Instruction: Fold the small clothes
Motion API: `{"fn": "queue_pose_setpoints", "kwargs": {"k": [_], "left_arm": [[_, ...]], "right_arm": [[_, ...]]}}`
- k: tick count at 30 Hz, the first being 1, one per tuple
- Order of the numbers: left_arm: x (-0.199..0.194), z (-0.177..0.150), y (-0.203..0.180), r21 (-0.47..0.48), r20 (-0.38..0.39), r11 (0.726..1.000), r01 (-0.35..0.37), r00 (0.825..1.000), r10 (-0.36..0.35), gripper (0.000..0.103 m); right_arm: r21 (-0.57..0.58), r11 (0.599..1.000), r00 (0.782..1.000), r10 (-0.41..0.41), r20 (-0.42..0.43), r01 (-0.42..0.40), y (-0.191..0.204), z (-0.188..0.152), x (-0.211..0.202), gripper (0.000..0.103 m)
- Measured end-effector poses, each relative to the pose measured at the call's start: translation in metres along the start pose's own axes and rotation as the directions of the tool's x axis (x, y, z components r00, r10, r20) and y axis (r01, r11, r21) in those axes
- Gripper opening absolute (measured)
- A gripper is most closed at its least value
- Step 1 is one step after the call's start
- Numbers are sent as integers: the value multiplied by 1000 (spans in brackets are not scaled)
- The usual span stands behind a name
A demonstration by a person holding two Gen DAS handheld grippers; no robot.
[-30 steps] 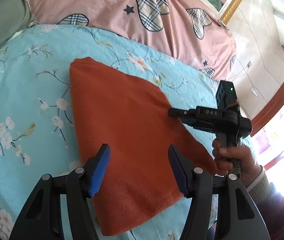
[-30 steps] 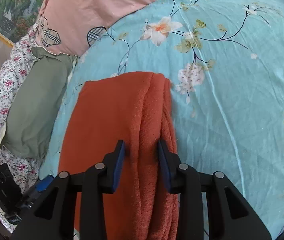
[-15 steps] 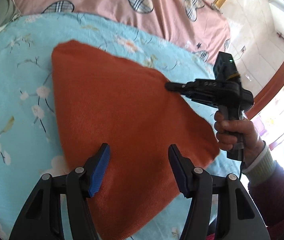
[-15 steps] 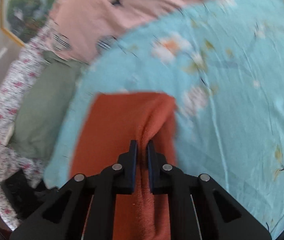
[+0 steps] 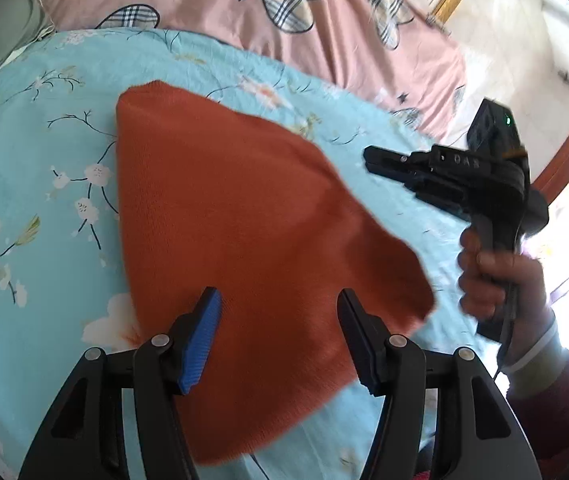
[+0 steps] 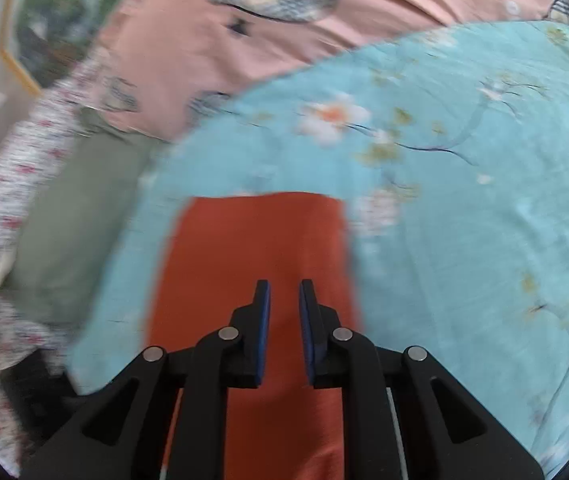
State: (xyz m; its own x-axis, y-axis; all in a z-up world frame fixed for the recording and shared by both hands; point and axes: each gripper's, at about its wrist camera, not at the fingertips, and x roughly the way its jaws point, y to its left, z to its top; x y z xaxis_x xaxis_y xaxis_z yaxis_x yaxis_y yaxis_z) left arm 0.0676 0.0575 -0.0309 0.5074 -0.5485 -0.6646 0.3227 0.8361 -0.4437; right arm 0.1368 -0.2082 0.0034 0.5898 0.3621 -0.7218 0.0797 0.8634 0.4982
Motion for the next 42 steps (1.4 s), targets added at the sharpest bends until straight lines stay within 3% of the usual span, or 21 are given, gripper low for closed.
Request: {"fn": "queue_pose_setpoints", "kwargs": {"k": [3, 6, 7, 11, 14, 17, 20, 22, 24, 28, 33, 39, 42], "left_arm": [[-9, -8, -2, -9, -3, 999, 46, 999, -46, 60], [2, -24, 3, -52, -56, 997, 56, 997, -59, 61], [7, -30, 7, -72, -79, 996, 47, 996, -53, 60], [11, -39, 9, -97, -63, 995, 34, 997, -40, 60], [13, -36, 7, -91, -71, 996, 8, 997, -15, 60], [8, -38, 0, -64, -78, 997, -33, 997, 27, 60], [-4, -38, -6, -47, -69, 998, -51, 997, 47, 61], [-9, -42, -8, -32, -66, 997, -73, 995, 71, 61], [-5, -48, -6, -22, -93, 994, -110, 990, 108, 60], [2, -54, -5, -2, -113, 986, -165, 980, 164, 60], [2, -56, -10, 17, -122, 981, -193, 973, 194, 60], [-10, -54, -8, -1, -132, 976, -216, 968, 214, 60], [-23, -55, -4, -29, -140, 965, -259, 957, 253, 65]], "right_arm": [[35, 995, 993, 93, -66, -91, 8, -19, 10, 16], [87, 996, 991, -22, -133, 34, -20, -37, 35, 11], [120, 992, 992, -16, -126, 31, -34, -40, 40, 1], [205, 979, 995, 14, -100, 7, -58, -40, 41, 0], [145, 989, 996, -17, -89, 30, -40, -38, 31, 3], [83, 997, 997, 3, -79, 4, -16, -44, 9, 4], [0, 1000, 996, -14, -93, 14, 0, -61, -12, 4], [-51, 996, 990, -81, -112, 75, 2, -80, -20, 4], [-111, 978, 971, -193, -144, 178, -9, -103, -19, 3], [-69, 987, 980, -152, -125, 145, -25, -116, -19, 0], [-118, 974, 971, -206, -124, 192, -15, -114, -16, 0], [-96, 977, 971, -202, -126, 191, -13, -118, -28, 0], [-99, 974, 969, -213, -122, 202, -8, -122, -38, 3]]}}
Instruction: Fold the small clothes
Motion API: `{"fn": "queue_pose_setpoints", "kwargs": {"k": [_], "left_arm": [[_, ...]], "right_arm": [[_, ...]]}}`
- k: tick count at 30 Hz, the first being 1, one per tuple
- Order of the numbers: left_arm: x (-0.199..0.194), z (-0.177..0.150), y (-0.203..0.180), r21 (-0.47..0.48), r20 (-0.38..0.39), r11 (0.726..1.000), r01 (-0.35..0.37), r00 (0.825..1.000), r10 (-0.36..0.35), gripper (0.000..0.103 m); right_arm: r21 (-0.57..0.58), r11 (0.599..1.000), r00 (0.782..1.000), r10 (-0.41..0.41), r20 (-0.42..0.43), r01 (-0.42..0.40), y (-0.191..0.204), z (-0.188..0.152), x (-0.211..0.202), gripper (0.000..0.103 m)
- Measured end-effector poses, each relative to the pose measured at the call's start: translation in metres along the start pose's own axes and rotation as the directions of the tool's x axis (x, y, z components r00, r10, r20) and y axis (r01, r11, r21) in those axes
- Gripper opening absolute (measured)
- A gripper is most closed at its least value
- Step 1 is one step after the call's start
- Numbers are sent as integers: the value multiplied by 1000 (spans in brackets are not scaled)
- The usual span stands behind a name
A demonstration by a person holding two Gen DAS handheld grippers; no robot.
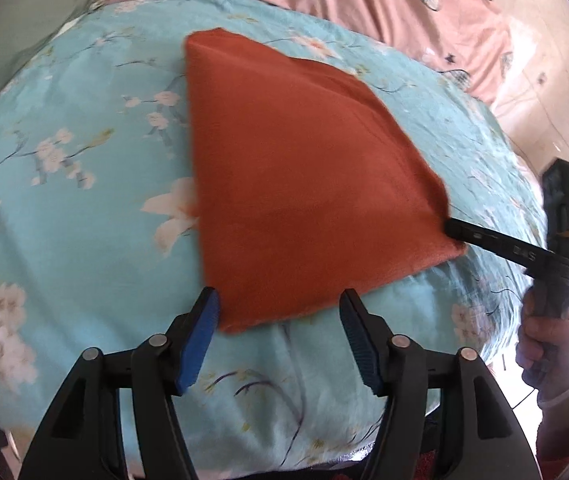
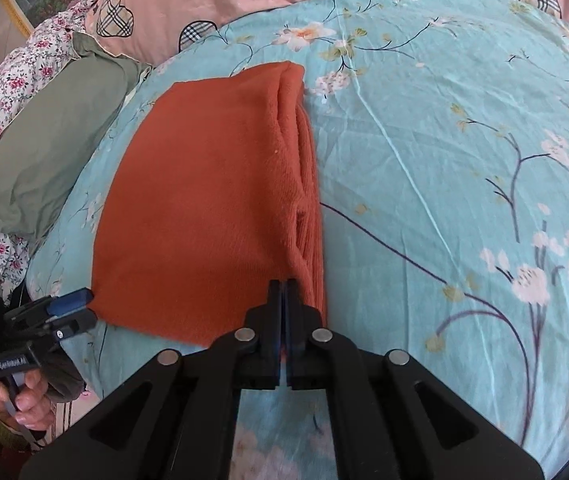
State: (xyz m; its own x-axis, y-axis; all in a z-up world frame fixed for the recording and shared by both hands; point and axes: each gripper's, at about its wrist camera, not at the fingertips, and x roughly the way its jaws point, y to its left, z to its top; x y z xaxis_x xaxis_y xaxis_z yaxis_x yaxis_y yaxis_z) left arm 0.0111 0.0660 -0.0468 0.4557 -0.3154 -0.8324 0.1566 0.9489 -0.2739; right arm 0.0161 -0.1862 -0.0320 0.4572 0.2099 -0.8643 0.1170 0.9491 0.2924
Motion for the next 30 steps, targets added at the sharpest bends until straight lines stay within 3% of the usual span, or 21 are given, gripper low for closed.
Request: {"fn": "queue_pose_setpoints", "kwargs": {"k": [3, 7, 8, 12, 19, 23, 30], "left_arm": [[-9, -4, 12, -42, -1, 999, -30, 1000, 30, 71], [-27, -11, 21, -58, 28, 992, -109, 993, 111, 84], [-31, -13, 22, -58, 35, 991, -123, 992, 125, 84], [-39, -18, 22, -30, 42, 980, -199, 979, 200, 86], [-53, -32, 3, 56, 76, 949, -312, 949, 307, 87], [-63, -38, -3, 53, 89, 931, -361, 930, 356, 92], [-55, -36, -11, 101, 98, 892, -440, 897, 431, 95]], "right_arm": [[-3, 999, 999, -35, 8, 35, 0, -6, -14, 4], [14, 997, 997, -71, 20, 71, -3, -20, -33, 45], [16, 997, 997, -71, 27, 70, -3, -23, -38, 48], [6, 998, 997, -65, 47, 65, 2, -38, -53, 50], [-61, 998, 999, -31, 33, 33, 21, -48, -59, 68], [-90, 995, 999, -28, 25, 30, 29, -55, -62, 81], [-120, 992, 1000, -28, 7, 28, 38, -58, -54, 85]]}}
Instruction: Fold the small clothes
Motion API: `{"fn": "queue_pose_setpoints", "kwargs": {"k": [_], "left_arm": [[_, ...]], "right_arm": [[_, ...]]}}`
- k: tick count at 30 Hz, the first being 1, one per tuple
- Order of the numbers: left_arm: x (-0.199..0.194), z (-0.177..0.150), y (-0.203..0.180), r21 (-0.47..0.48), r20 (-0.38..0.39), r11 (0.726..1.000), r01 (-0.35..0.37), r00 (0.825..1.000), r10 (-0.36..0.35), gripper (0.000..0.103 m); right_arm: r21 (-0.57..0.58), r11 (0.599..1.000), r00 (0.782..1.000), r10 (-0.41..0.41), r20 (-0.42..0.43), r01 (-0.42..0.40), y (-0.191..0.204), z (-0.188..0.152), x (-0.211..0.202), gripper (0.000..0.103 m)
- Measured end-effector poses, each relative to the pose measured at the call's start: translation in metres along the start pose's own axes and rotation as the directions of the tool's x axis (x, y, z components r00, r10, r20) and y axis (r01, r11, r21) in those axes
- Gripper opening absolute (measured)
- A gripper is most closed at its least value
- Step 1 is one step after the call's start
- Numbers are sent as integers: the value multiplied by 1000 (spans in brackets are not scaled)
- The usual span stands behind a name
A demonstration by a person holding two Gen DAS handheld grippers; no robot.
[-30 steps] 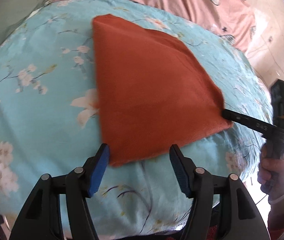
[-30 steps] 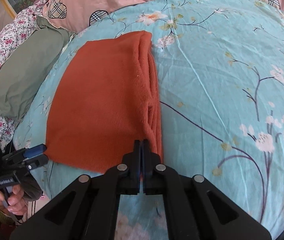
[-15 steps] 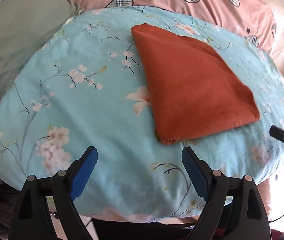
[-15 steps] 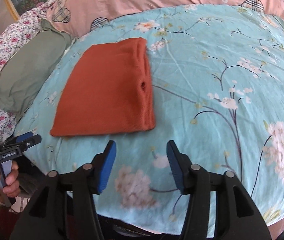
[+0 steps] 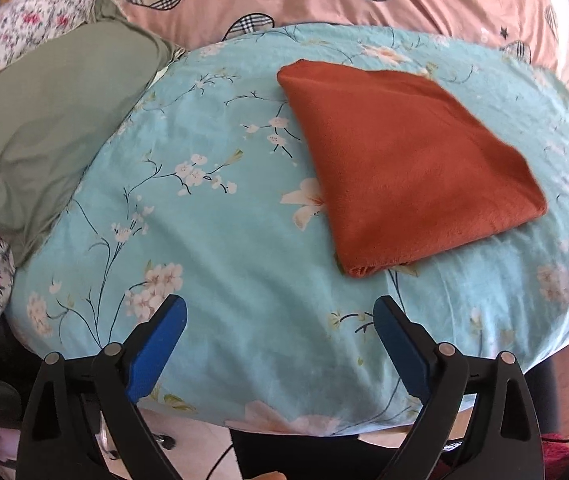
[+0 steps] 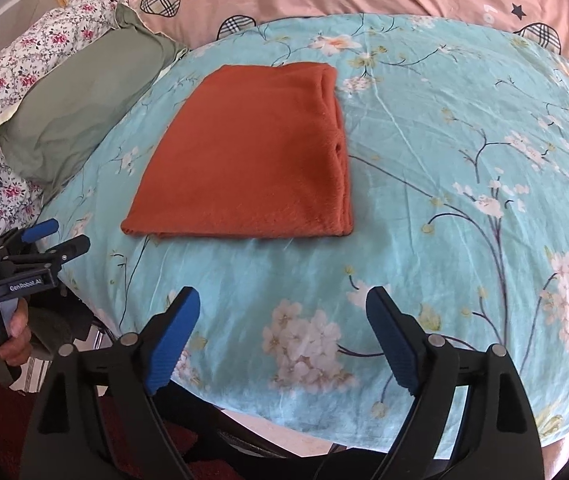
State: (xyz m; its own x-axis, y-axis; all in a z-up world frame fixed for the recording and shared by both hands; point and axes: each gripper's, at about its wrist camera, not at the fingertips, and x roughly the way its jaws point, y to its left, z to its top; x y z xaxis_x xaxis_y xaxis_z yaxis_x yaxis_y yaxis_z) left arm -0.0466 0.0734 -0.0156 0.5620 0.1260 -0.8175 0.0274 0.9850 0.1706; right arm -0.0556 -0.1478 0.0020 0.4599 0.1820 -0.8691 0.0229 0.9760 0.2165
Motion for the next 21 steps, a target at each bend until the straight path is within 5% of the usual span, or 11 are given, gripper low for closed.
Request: {"fn": "queue_pose_setpoints", "kwargs": {"k": [21], "left_arm": [[30, 46, -10, -12, 16, 999, 37, 999, -37, 96]], "right_arm": [[-40, 999, 1000, 26, -5, -26, 12, 38, 35, 86]]}}
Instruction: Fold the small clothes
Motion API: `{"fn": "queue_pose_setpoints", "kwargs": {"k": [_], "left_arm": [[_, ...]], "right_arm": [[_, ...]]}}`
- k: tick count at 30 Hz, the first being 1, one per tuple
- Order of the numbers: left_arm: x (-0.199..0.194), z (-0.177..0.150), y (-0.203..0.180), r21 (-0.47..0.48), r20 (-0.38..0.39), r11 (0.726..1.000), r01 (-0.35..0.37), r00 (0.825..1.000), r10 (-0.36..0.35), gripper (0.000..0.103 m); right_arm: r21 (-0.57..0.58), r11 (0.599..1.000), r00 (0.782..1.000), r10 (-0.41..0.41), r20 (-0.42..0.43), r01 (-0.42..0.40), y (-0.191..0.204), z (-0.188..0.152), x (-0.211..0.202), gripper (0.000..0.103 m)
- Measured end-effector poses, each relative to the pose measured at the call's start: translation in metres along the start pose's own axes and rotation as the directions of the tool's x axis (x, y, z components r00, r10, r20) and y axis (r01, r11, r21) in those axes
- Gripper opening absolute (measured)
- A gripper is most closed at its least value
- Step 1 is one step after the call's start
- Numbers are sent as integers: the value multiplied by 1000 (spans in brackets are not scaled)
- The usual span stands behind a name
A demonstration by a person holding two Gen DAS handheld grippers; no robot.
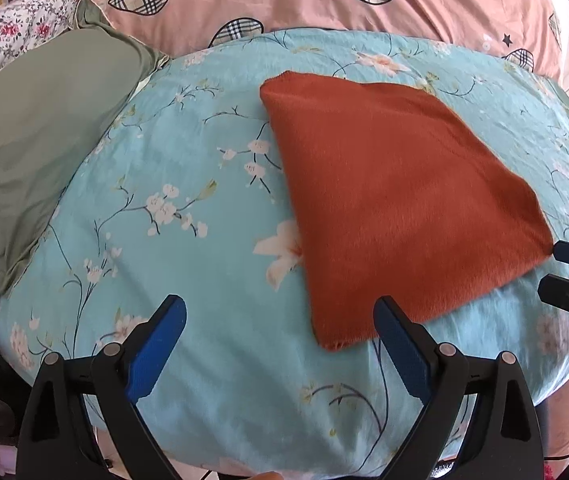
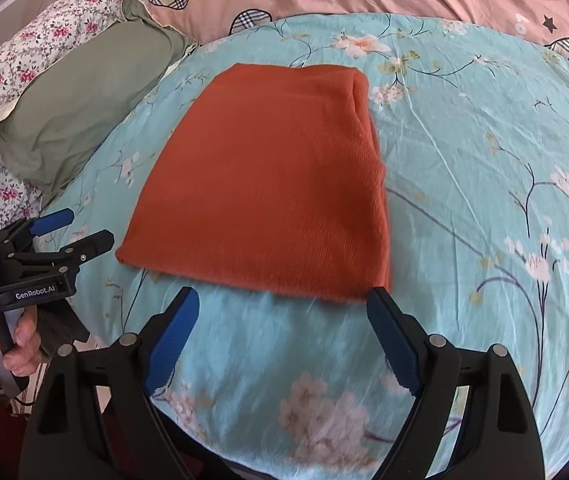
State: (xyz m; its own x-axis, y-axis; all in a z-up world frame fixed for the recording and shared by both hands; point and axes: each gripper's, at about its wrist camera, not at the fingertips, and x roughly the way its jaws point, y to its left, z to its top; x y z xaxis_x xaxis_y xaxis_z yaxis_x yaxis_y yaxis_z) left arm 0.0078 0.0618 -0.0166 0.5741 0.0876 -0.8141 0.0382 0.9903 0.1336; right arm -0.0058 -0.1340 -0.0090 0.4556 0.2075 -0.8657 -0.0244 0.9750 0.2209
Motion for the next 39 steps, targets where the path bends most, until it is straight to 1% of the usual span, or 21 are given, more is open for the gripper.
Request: {"fn": "queue_pose_setpoints", "kwargs": {"k": [9, 12, 16, 20, 31, 33, 36, 39], "left_arm": [[5, 19, -1, -9, 18, 1000, -3, 1000, 3, 97], [4, 21, -2, -12, 24, 1000, -8, 1000, 8, 102], [5, 25, -2, -17, 29, 1000, -10, 1000, 10, 102], [10, 30, -2, -25, 16, 1000, -7, 1000, 7, 102], [15, 37, -3, -40, 26, 999, -5, 1000, 6, 102], [15, 39, -2, -45, 37, 999, 4, 999, -2, 102], [18, 44, 1, -62, 45, 997, 46, 998, -44, 102], [26, 51, 5, -78, 41, 995, 56, 998, -53, 102]], "right_arm": [[-30, 1000, 1000, -4, 16, 5, 0, 28, 4, 88], [-32, 999, 1000, -4, 15, 4, 0, 34, 8, 88], [-29, 999, 1000, 20, 11, -20, -1, 41, 12, 88], [-37, 999, 1000, 24, 7, -23, -2, 46, 16, 88], [-19, 999, 1000, 30, 5, -30, -7, 55, 22, 88], [-20, 999, 999, 32, 8, -32, -8, 56, 23, 88], [-17, 999, 999, 39, 18, -39, -13, 64, 24, 88], [4, 999, 998, 52, 38, -52, -23, 78, 27, 88]]}}
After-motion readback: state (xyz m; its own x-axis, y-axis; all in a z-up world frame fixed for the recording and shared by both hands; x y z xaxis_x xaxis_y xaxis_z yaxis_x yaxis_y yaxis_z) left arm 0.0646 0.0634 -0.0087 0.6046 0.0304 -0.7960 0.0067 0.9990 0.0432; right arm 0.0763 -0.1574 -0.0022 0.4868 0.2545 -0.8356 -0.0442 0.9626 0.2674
